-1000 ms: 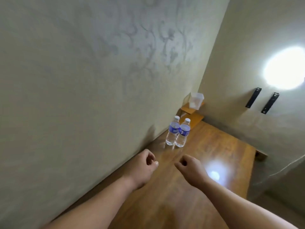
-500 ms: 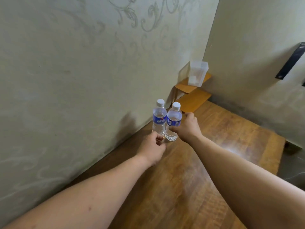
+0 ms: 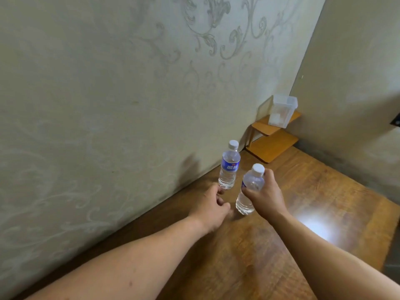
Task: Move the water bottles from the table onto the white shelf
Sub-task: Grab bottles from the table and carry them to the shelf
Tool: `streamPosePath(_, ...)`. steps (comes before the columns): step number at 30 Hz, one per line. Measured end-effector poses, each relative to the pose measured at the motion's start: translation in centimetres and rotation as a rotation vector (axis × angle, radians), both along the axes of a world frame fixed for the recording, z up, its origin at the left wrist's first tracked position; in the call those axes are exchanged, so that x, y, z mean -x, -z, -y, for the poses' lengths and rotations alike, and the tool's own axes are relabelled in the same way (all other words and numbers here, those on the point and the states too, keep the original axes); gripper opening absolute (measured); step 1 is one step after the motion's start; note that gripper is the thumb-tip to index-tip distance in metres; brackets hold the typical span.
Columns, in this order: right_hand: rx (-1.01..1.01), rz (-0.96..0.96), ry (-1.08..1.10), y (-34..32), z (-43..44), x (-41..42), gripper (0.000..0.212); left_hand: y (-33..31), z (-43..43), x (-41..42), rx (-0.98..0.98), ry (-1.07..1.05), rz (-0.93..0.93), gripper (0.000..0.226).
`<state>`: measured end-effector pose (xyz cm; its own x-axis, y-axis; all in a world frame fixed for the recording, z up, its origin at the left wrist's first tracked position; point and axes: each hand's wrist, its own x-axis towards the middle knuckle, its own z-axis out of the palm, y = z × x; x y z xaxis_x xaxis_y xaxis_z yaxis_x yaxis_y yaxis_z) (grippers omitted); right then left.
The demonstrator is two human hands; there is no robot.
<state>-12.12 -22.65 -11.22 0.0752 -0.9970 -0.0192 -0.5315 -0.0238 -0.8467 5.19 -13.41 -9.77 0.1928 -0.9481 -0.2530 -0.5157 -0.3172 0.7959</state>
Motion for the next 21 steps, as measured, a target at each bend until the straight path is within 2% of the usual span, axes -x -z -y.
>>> streamPosePath(3,0.02,-0.04,-0.094,-2.6,-4.7,-1.3,0.064,-1.1,-3.5,-0.9,0.019,0.007,-0.002,0.052)
streamPosePath(6,0.065,-0.045,-0.206,-6.2,-10.5,-4.6,0.053,-2.9,-8.4,-2.7,0.112,-0.015,0.006,0.063)
streamPosePath(10,0.087,-0.075,-0.332,-11.1,-19.0,-11.8,0.046,-7.3,-16.4,-8.0,0.206,-0.049,-0.059,0.034)
streamPosePath(13,0.113,-0.073,-0.416,-14.4,-25.8,-18.1,0.045,-9.9,-23.7,-13.7,0.254,-0.107,-0.089,0.038)
streamPosePath(21,0.18,0.022,-0.573,-20.3,-41.6,-33.4,0.05,-15.5,-40.6,-28.8,0.371,-0.269,0.142,0.046)
